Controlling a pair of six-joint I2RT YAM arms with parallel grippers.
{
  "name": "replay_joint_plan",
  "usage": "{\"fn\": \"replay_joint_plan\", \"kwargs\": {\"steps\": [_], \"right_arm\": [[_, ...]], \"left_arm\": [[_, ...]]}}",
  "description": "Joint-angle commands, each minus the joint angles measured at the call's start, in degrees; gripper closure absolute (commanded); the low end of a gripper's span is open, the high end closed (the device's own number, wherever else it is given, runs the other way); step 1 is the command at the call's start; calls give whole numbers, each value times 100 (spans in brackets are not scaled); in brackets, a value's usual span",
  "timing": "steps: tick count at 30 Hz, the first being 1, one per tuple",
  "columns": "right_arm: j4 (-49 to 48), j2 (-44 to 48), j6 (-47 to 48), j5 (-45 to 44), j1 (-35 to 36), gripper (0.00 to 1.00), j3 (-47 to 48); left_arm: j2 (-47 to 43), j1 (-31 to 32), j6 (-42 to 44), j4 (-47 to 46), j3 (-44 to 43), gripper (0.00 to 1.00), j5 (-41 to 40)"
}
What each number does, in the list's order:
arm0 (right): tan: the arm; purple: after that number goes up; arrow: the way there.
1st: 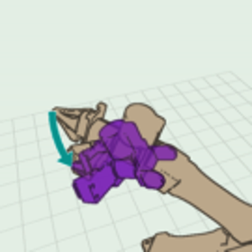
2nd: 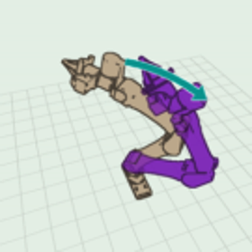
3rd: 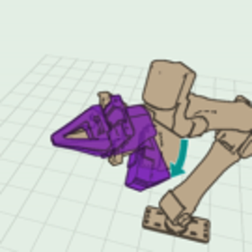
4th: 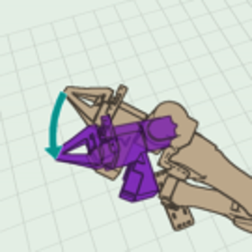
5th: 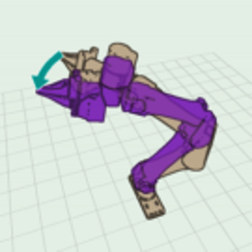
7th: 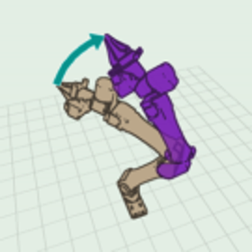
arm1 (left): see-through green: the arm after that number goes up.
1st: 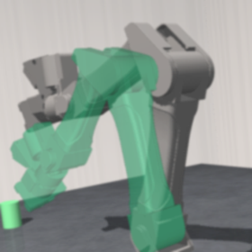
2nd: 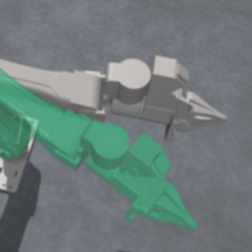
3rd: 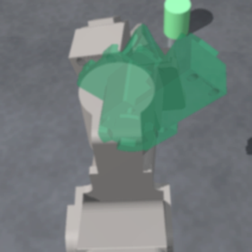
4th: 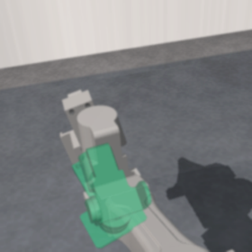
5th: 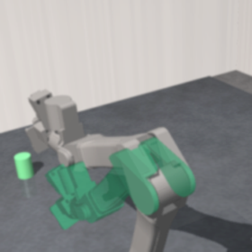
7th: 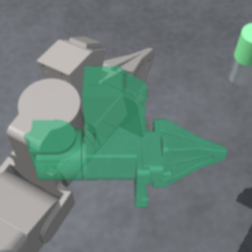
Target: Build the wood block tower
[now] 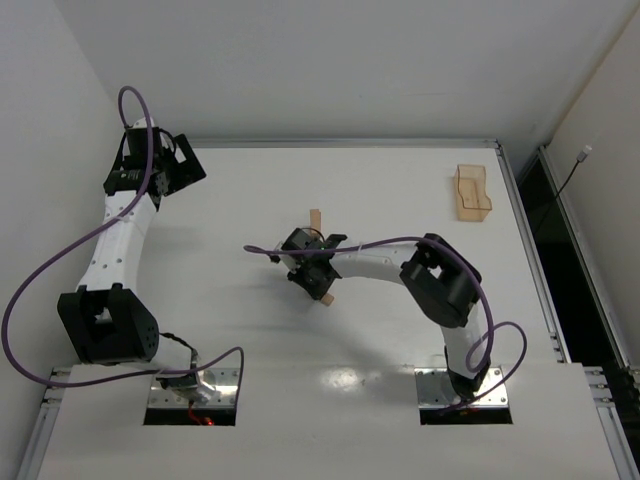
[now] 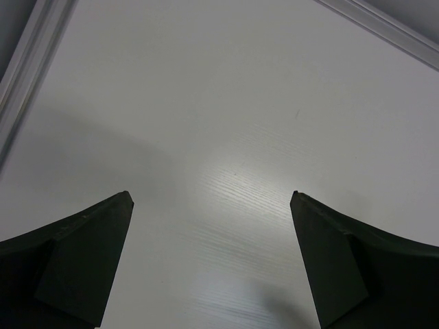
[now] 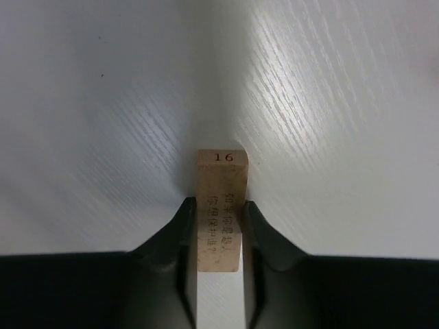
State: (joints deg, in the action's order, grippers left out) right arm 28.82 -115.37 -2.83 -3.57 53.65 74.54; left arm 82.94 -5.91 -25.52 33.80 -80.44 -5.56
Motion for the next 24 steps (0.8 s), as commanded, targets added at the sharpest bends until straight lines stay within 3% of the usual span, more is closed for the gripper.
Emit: {"fn": "replay_joint_plan", "kwargs": {"steps": [1, 2, 10, 16, 18, 22, 24], "right_arm": [[-8, -29, -60, 68, -30, 95, 69], [-8, -29, -60, 67, -30, 100, 130], [185, 1235, -288, 444, 163, 100, 455], [238, 1913, -1280, 191, 225, 100, 1508], [534, 1721, -1595, -140, 147, 100, 2044], [1854, 430, -2315, -705, -310, 100, 4274], [1760, 191, -2651, -1152, -529, 100, 4218]], "left_arm": [[12, 11, 12, -93, -59, 1, 11], [12, 11, 12, -93, -59, 1, 11], [-102, 11, -173, -146, 46, 1, -295], [-155, 11, -366, -146, 152, 1, -402], [-208, 11, -428, -198, 152, 1, -463], [-77, 11, -568, -146, 90, 1, -603], [-76, 11, -568, -146, 90, 1, -674]]}}
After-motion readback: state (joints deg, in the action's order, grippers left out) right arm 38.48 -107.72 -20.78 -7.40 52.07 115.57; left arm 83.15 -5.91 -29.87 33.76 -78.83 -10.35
